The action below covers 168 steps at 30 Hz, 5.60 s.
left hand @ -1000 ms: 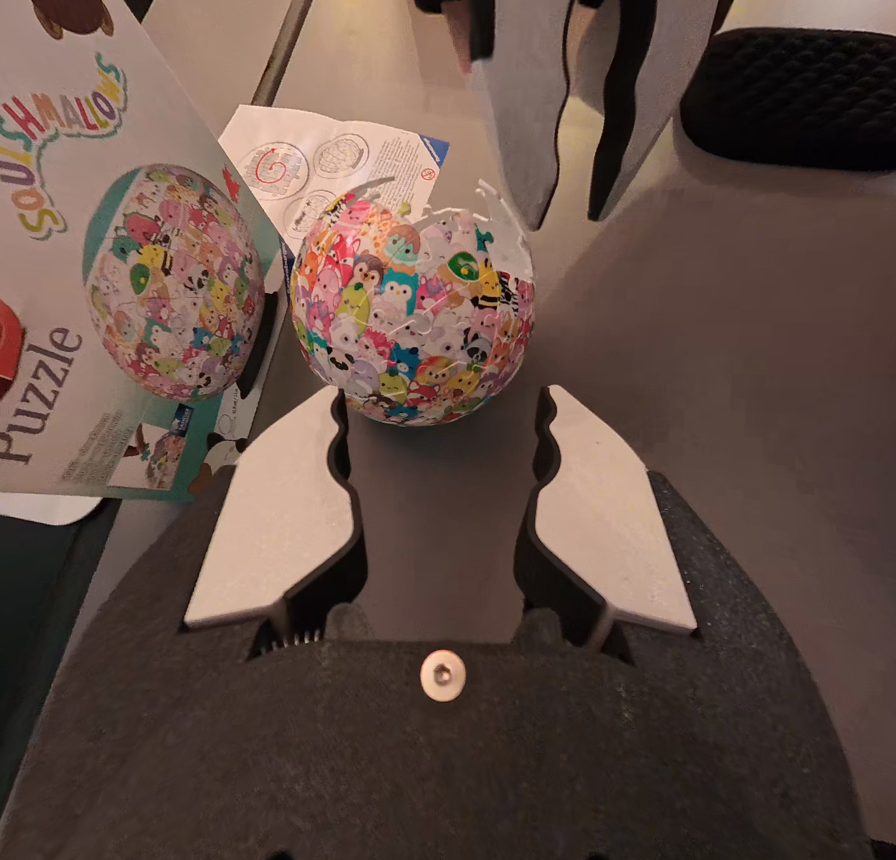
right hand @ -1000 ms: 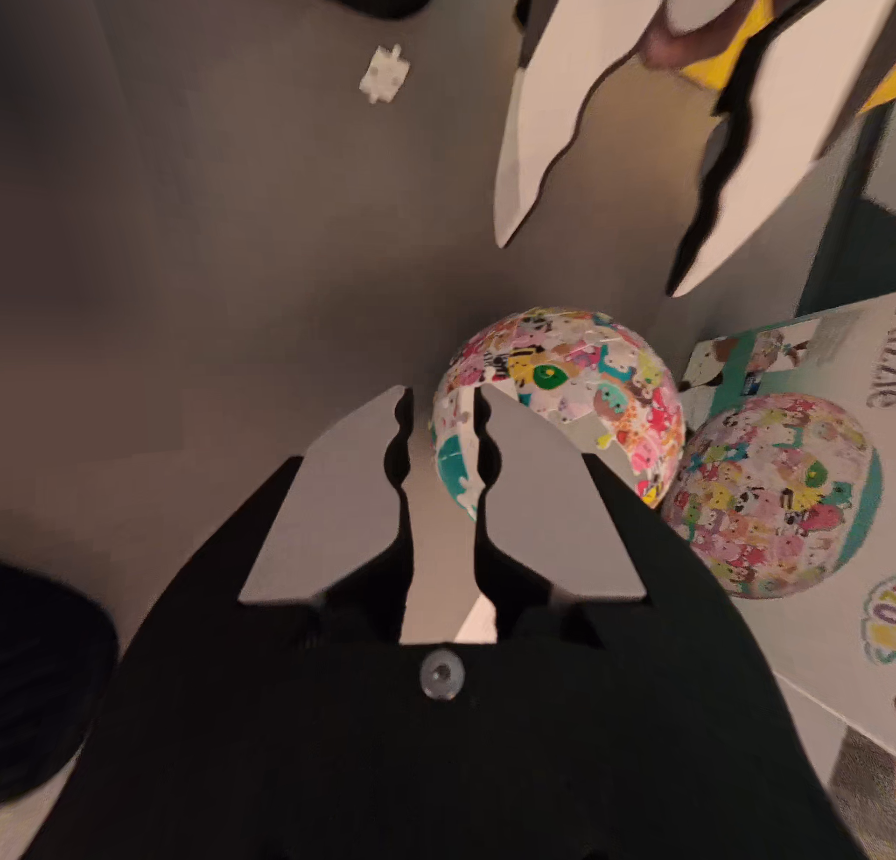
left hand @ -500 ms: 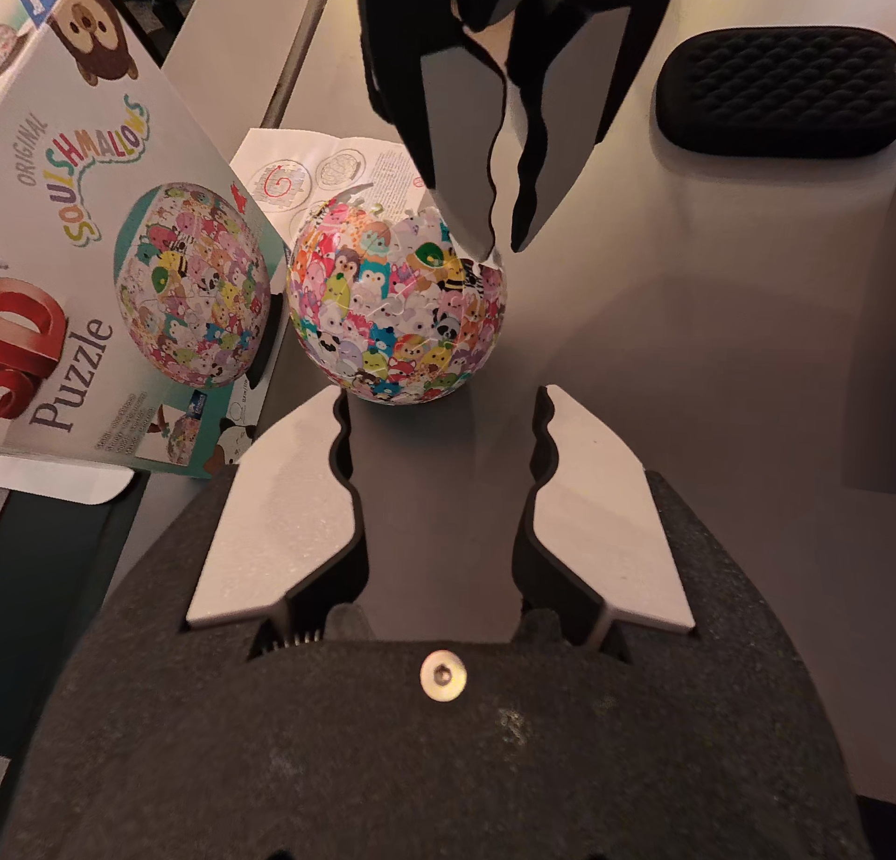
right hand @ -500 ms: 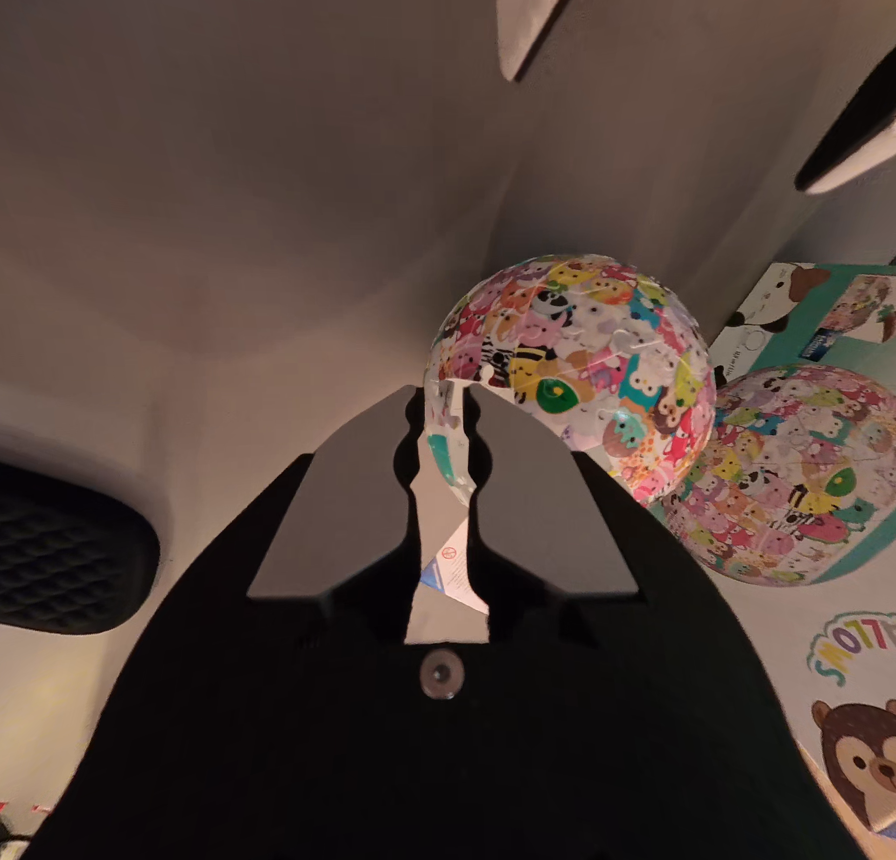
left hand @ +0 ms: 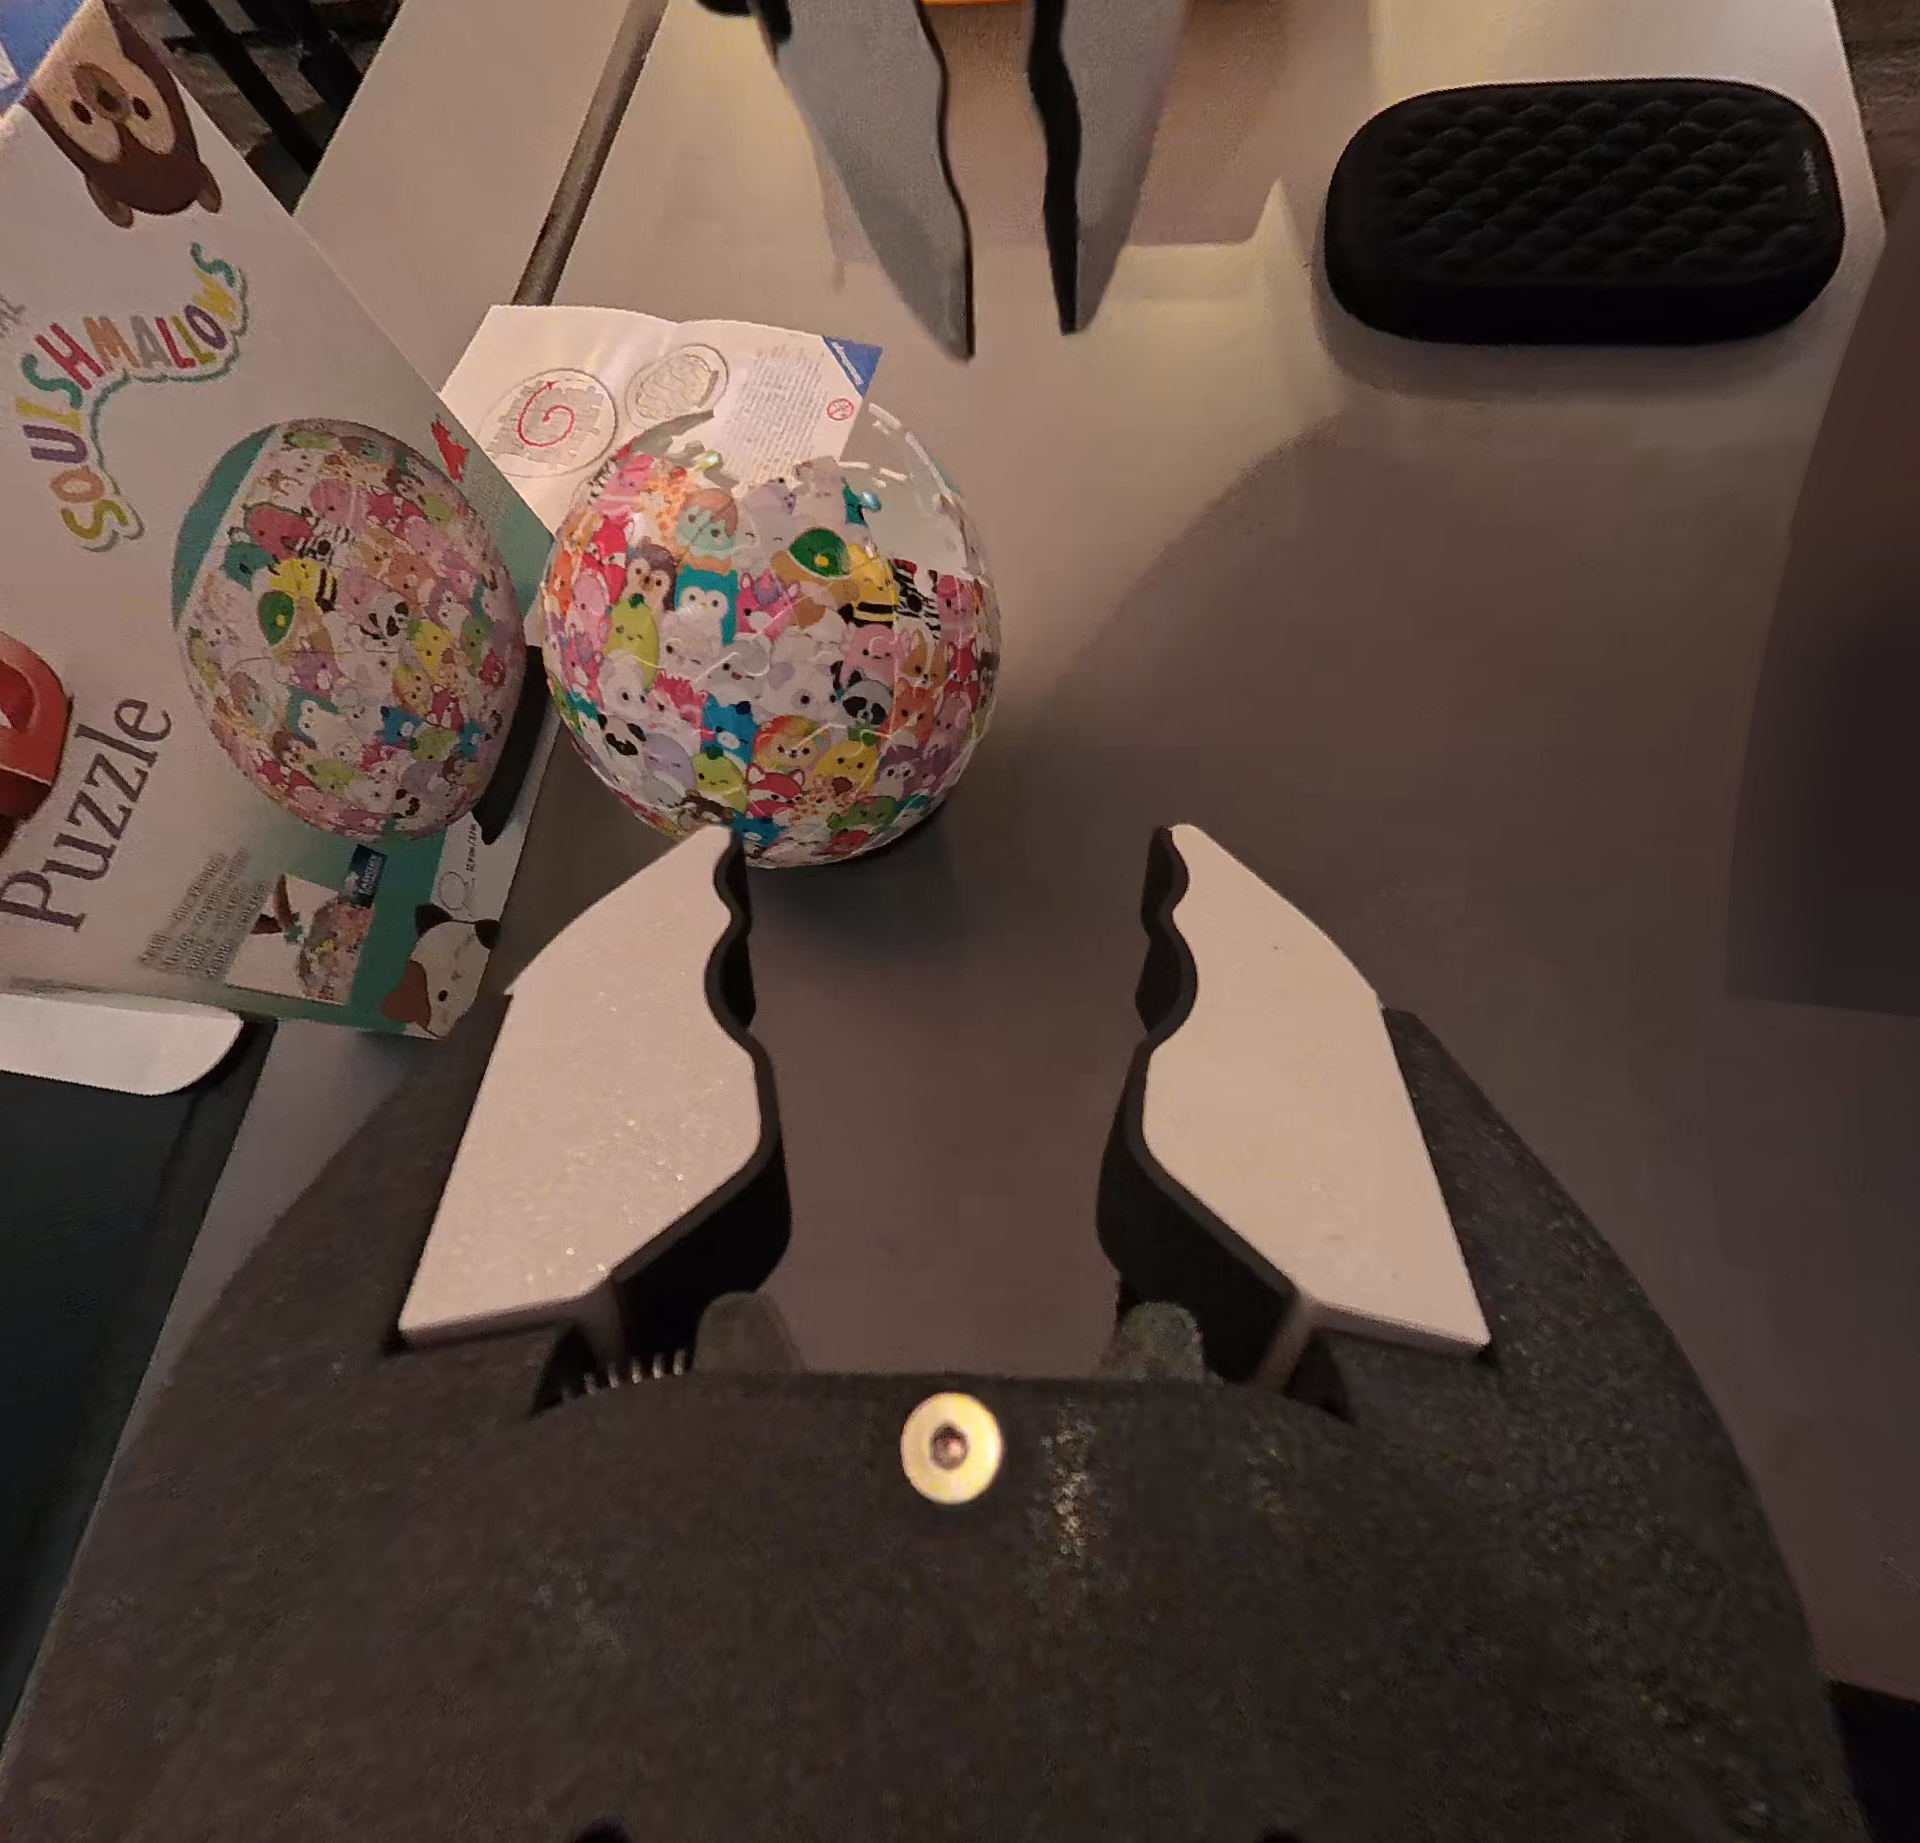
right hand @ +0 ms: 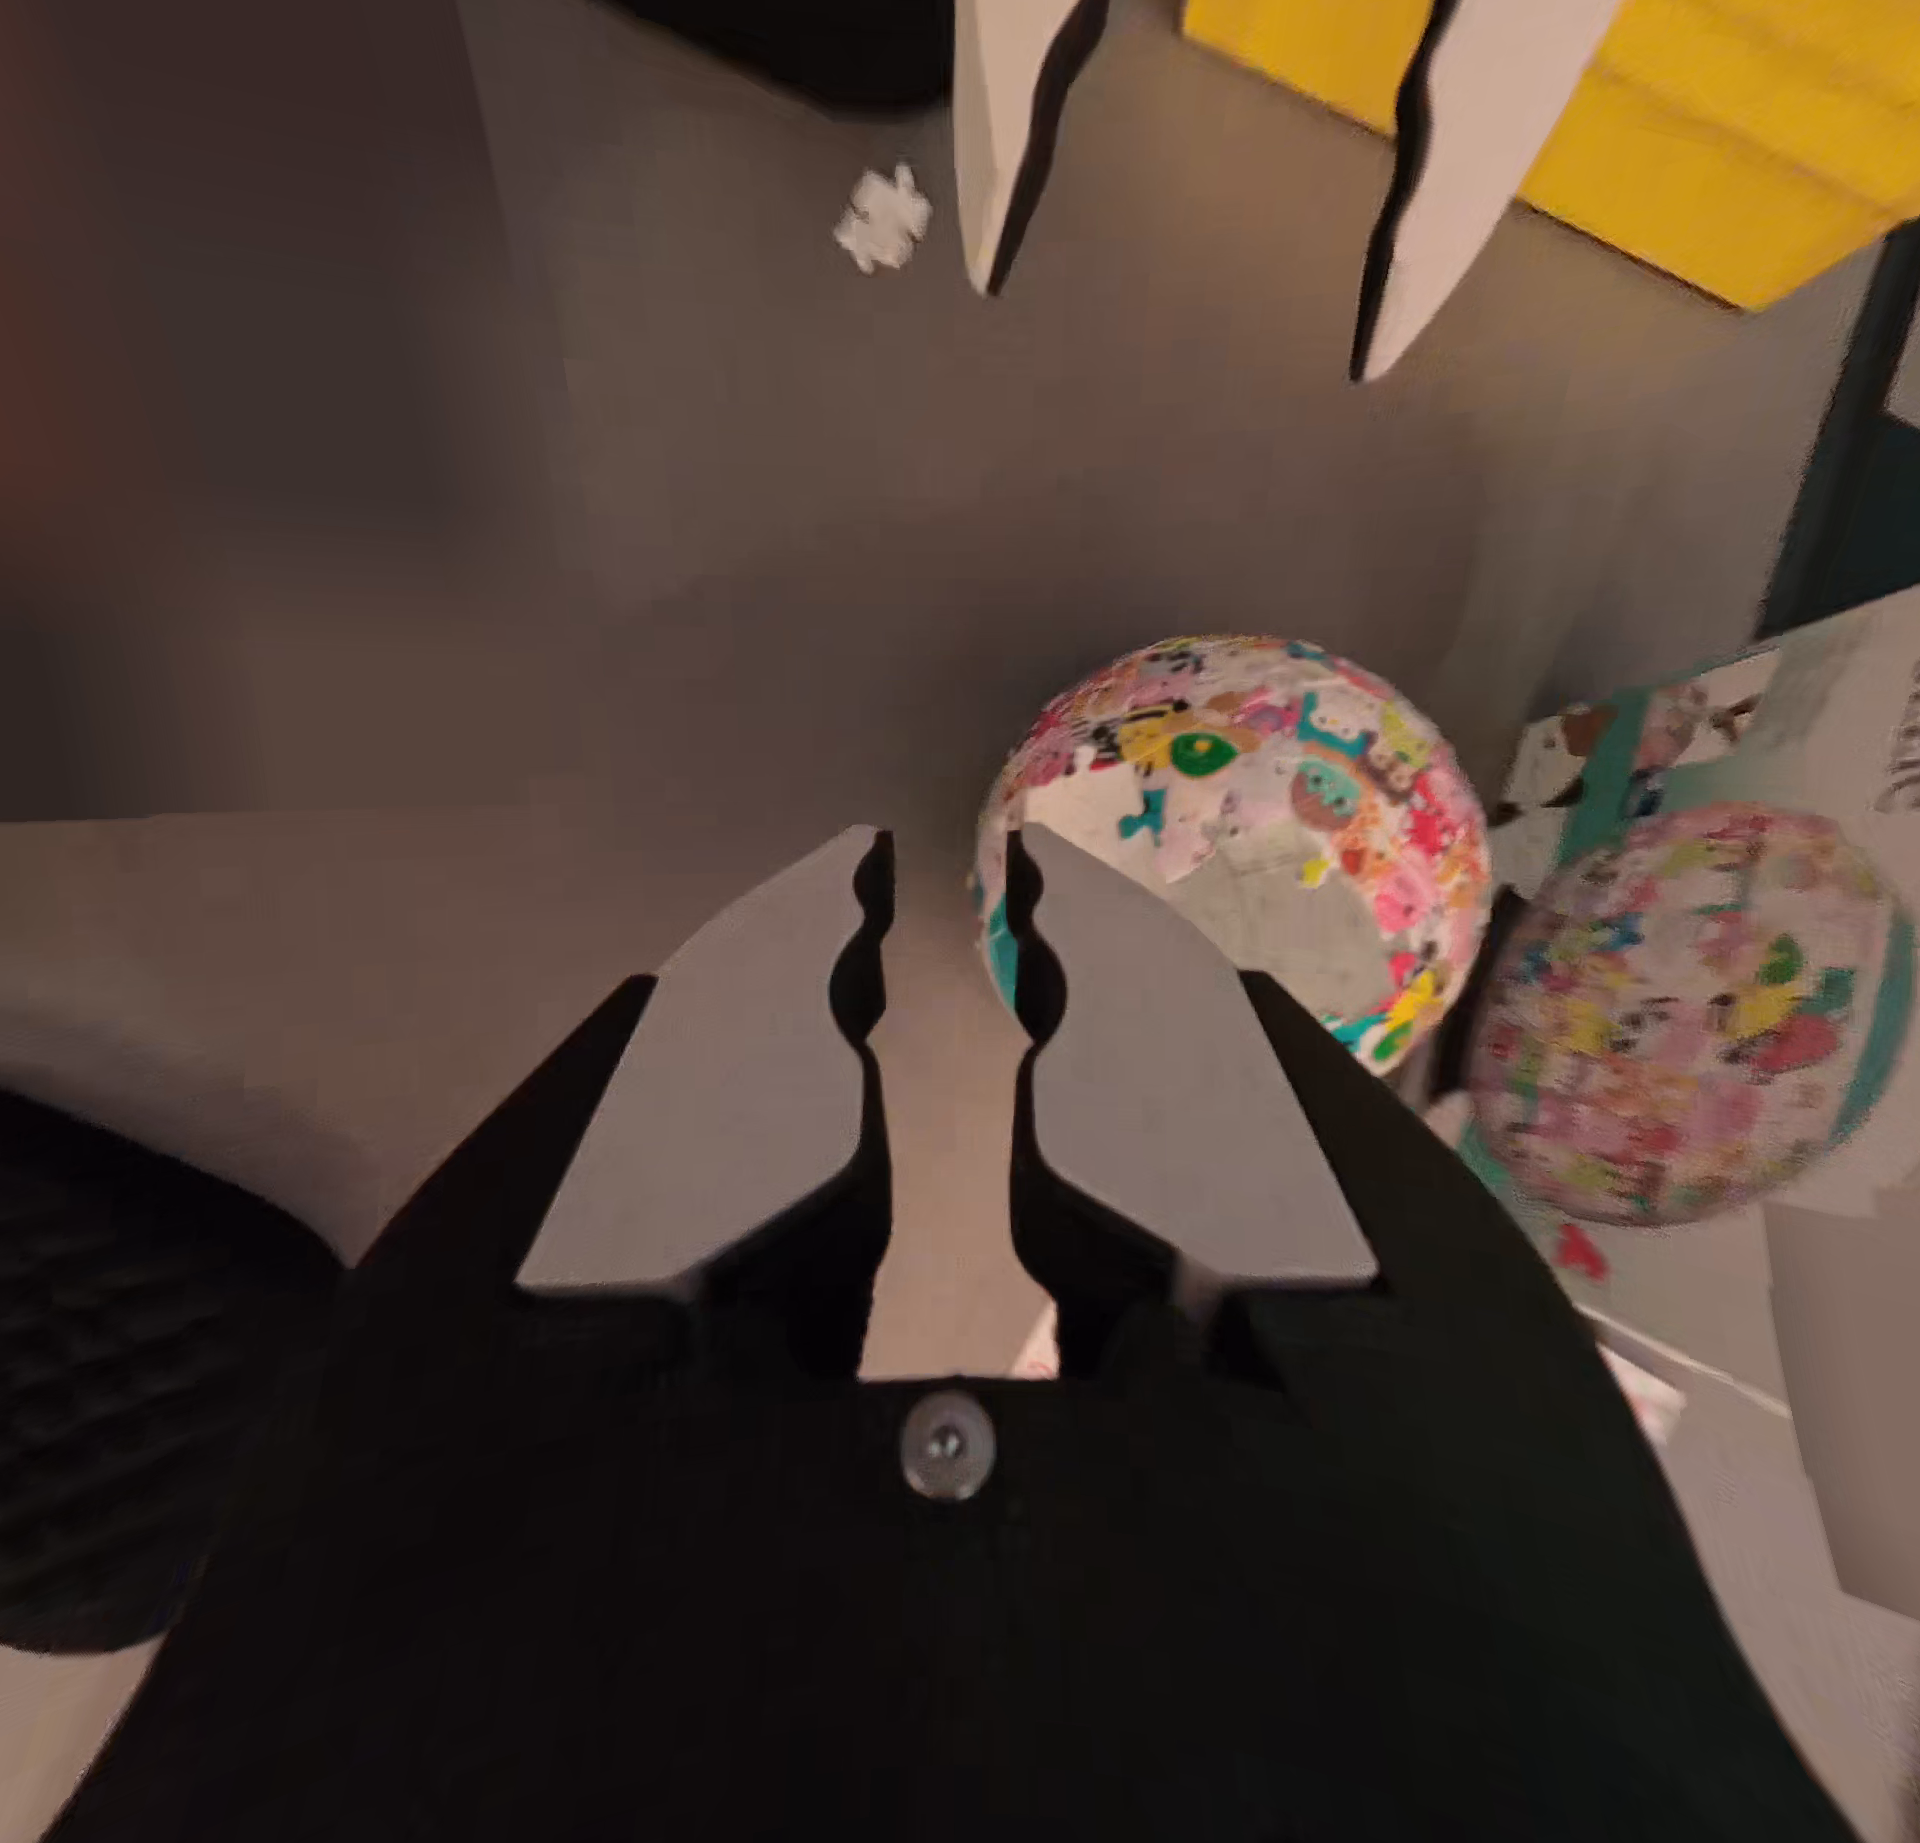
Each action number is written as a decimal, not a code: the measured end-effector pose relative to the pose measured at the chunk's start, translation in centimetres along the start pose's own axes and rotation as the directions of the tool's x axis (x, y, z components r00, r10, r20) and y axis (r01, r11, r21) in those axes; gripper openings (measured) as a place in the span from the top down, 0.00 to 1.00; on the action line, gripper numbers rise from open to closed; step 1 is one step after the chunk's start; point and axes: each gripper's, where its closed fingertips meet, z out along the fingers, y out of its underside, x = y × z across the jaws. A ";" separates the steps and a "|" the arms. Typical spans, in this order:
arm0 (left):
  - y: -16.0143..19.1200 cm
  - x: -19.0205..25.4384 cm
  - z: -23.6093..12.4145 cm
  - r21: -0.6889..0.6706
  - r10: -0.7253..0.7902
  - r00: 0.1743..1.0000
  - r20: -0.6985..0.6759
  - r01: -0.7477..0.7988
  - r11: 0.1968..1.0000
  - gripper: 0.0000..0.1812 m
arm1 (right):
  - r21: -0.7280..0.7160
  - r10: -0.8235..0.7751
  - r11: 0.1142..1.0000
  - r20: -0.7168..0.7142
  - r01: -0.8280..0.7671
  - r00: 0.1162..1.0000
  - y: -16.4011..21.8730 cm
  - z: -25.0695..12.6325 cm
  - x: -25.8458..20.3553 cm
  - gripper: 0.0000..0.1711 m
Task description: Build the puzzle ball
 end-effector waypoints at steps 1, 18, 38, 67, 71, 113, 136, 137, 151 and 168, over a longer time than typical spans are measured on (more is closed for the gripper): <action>0.1 0.1 0.0 -0.003 0.000 1.000 0.001 0.000 1.000 0.60 | 0.040 0.030 0.999 0.027 -0.031 0.999 0.7 -0.2 0.1 0.86; 0.4 0.4 -0.1 -0.021 -0.021 1.000 0.000 0.021 1.000 0.60 | 0.058 0.277 0.953 0.236 -0.298 0.931 2.3 3.3 1.7 0.80; 1.3 0.1 -0.6 -0.029 -0.031 0.999 0.024 0.032 0.999 0.60 | -0.022 0.373 0.925 0.229 -0.378 0.899 2.5 5.1 1.3 0.93; -0.2 -2.2 5.2 0.075 0.032 0.991 0.133 -0.042 0.996 0.60 | -0.021 0.407 0.911 0.204 -0.412 0.890 2.1 4.9 1.5 0.95; -0.3 -2.9 6.0 0.087 0.024 0.991 0.134 -0.036 0.996 0.61 | -0.012 0.407 0.911 0.191 -0.412 0.893 2.0 5.1 1.6 0.95; -0.9 -2.1 6.0 0.076 0.056 0.993 0.106 -0.065 0.995 0.61 | -0.008 0.532 0.841 0.197 -0.541 0.824 1.7 5.6 1.7 0.97; 2.5 0.2 1.7 0.156 -0.131 0.946 0.296 0.087 0.984 0.55 | 0.615 0.396 0.781 -0.348 -0.112 0.849 5.2 -3.5 -0.9 0.71; 3.2 0.9 1.4 0.140 -0.151 0.939 0.310 0.112 0.984 0.55 | 0.618 0.424 0.771 -0.320 -0.153 0.847 6.3 -3.0 -1.2 0.71; 6.6 16.2 -4.9 -0.008 -0.224 0.815 0.535 0.270 0.963 0.61 | 0.457 0.157 0.886 -0.146 -0.074 0.977 4.4 -1.3 -1.5 0.86; 4.2 18.3 -3.8 -0.087 -0.181 0.851 0.493 0.256 0.963 0.61 | 0.191 0.040 0.976 0.301 -0.101 0.953 5.5 3.3 0.8 0.88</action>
